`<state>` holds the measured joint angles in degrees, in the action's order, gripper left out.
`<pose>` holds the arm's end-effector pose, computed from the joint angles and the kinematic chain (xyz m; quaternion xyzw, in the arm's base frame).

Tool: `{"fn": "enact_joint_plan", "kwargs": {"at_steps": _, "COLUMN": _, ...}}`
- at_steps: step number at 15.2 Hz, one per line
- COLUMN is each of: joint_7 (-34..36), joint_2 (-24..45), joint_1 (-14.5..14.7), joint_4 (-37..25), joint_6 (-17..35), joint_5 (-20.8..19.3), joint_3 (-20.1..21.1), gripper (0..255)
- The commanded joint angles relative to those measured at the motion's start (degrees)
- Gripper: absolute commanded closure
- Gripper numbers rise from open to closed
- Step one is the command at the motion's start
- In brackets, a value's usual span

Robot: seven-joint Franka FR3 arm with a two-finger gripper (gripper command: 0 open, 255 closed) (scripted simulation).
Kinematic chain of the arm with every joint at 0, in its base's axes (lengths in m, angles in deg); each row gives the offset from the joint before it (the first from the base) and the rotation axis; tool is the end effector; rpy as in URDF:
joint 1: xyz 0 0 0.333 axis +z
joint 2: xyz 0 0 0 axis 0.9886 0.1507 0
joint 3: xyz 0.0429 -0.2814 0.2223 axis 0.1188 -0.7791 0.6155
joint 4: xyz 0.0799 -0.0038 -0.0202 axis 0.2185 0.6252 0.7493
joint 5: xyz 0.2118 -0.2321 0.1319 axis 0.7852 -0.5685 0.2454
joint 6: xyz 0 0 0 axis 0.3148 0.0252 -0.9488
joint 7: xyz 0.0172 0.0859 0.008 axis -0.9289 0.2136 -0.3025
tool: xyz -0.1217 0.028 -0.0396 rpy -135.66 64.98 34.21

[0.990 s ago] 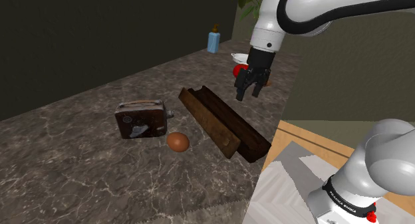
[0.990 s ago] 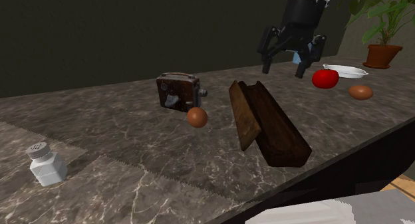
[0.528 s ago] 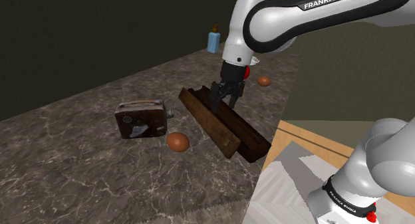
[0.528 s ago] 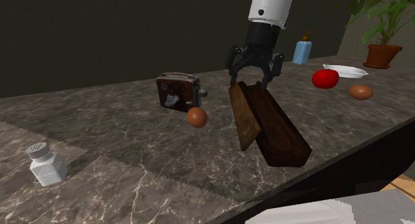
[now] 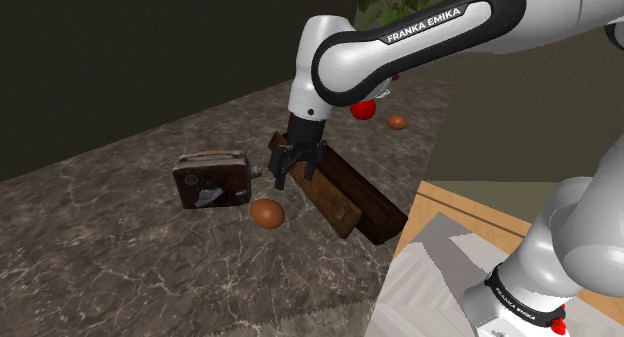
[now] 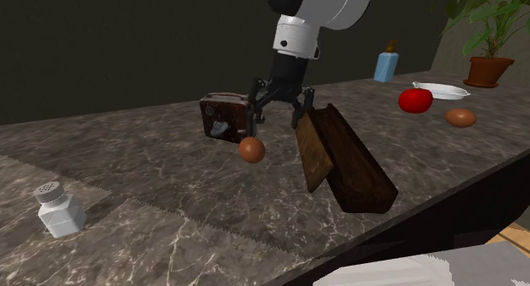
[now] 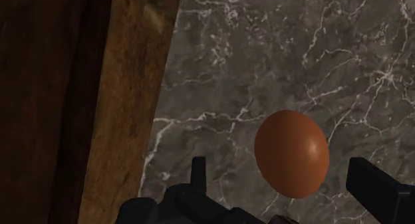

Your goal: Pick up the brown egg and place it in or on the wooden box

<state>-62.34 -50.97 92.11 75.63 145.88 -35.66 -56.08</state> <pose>0.4405 0.2383 0.4521 -0.9930 -0.0258 0.0385 0.1089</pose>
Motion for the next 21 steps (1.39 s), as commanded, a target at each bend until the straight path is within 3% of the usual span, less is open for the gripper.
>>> {"fn": "enact_joint_plan", "kwargs": {"at_steps": 1, "joint_7": 0.82, "joint_2": 4.19, "joint_1": 0.84, "joint_4": -3.02, "joint_6": 1.34, "joint_5": -0.51, "joint_3": 0.78, "gripper": 0}}
{"fn": "enact_joint_plan", "kwargs": {"at_steps": 4, "joint_7": 1.81, "joint_2": 8.74, "joint_1": 1.95, "joint_4": -6.63, "joint_6": 2.48, "joint_5": -1.30, "joint_3": 1.46, "gripper": 0}}
{"fn": "enact_joint_plan", "kwargs": {"at_steps": 11, "joint_7": 2.08, "joint_2": 12.00, "joint_1": 2.90, "joint_4": -4.70, "joint_6": 7.78, "joint_5": -1.62, "joint_3": 1.80, "gripper": 0}}
{"fn": "enact_joint_plan", "kwargs": {"at_steps": 19, "joint_7": 2.08, "joint_2": 12.00, "joint_1": 2.90, "joint_4": -4.70, "joint_6": 7.77, "joint_5": -1.62, "joint_3": 1.79, "gripper": 0}}
{"fn": "enact_joint_plan", "kwargs": {"at_steps": 20, "joint_7": 2.08, "joint_2": 12.00, "joint_1": 2.90, "joint_4": -4.70, "joint_6": 7.77, "joint_5": -1.62, "joint_3": 1.79, "gripper": 255}}
{"fn": "enact_joint_plan", "kwargs": {"at_steps": 21, "joint_7": 2.08, "joint_2": 12.00, "joint_1": 2.90, "joint_4": -4.70, "joint_6": 7.77, "joint_5": -1.62, "joint_3": 1.79, "gripper": 255}}
